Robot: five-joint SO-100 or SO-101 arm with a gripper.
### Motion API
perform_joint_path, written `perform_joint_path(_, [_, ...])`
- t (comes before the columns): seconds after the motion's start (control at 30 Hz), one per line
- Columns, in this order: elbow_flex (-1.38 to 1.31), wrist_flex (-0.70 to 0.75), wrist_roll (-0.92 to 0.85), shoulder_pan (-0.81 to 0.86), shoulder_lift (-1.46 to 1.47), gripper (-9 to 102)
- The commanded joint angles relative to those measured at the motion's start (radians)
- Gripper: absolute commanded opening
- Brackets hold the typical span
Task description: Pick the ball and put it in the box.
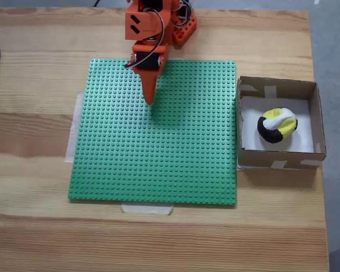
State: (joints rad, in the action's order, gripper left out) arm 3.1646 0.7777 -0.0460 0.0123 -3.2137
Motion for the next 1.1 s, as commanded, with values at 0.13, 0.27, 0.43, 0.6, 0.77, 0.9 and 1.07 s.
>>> perform_joint_path(0.13, [0.034,-0.077,-0.038,0.002,-0.008,-1])
perform_joint_path(0.27, [0.04,-0.097,-0.04,0.002,-0.008,-1])
perform_joint_path(0.43, [0.046,-0.115,-0.038,0.002,-0.008,-1])
perform_joint_path(0.6, [0.046,-0.115,-0.038,0.002,-0.008,-1])
perform_joint_path(0.77, [0.046,-0.115,-0.041,0.0,-0.008,-1])
perform_joint_path(0.9, [0.046,-0.115,-0.041,0.0,-0.008,-1])
perform_joint_path(1.07, [0.046,-0.115,-0.043,-0.002,-0.008,-1])
